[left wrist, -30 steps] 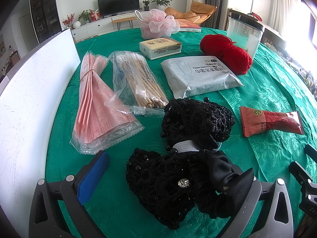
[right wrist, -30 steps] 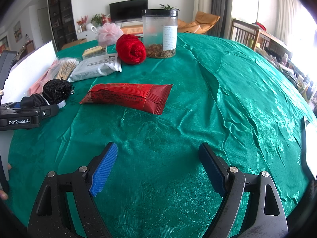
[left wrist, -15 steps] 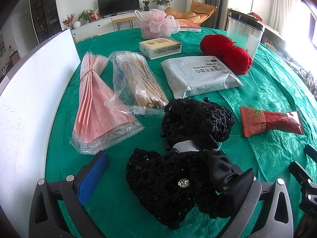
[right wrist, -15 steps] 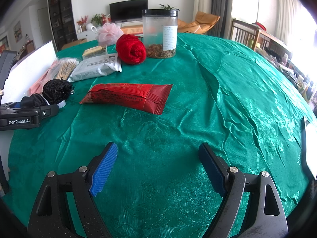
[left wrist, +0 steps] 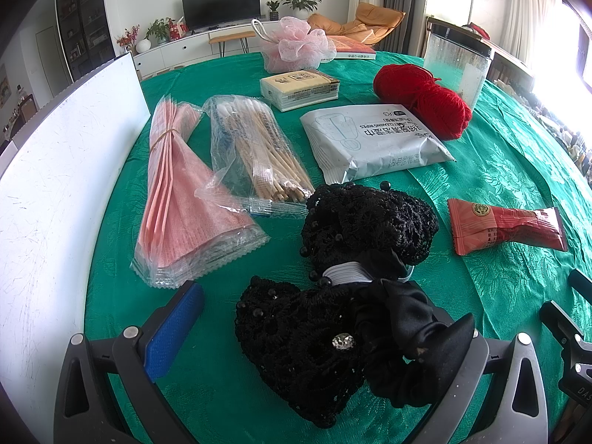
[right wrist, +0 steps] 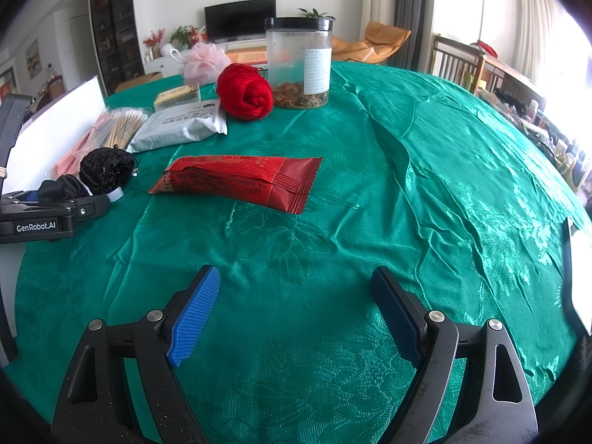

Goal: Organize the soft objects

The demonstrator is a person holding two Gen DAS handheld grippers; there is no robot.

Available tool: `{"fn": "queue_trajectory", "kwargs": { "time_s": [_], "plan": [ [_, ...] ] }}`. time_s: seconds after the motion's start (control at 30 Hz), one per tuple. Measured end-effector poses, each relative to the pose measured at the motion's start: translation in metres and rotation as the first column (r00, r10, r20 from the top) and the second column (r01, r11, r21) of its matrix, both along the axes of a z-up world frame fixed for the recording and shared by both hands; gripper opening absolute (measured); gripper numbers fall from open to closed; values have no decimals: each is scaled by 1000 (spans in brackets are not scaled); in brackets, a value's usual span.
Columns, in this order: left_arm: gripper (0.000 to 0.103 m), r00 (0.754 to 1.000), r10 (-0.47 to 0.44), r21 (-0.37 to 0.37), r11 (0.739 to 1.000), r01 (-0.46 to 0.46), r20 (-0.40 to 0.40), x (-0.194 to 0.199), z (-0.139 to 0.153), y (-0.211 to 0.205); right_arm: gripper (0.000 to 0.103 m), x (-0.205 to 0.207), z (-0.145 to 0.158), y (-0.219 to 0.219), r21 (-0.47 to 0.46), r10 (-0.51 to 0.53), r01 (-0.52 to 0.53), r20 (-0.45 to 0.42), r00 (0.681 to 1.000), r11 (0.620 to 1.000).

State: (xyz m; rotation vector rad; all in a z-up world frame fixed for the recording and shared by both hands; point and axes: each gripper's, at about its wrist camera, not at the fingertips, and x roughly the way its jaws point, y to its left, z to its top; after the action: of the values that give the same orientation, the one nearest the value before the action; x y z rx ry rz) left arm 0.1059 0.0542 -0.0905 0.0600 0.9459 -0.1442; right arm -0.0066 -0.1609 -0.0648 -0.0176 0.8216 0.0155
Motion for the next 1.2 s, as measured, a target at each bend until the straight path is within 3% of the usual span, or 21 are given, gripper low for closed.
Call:
{"fn": "queue_trajectory", "kwargs": {
  "time_s": [0.9,1.07,1.2],
  "plan": [
    [103,1000,2,2,1000,-2,-18,-2,0,0,86,0,0,0,0,1,-1,0,1000,1000],
    [103,988,-78,19,997,81,-132,-48,3,6,86,0,0,0,0,1,-1,0,1000,1000],
    [103,980,-166,30,985,170,-106,-76,13,3,87,0,0,1,2,2,-2,-3,1000,1000]
  ]
}}
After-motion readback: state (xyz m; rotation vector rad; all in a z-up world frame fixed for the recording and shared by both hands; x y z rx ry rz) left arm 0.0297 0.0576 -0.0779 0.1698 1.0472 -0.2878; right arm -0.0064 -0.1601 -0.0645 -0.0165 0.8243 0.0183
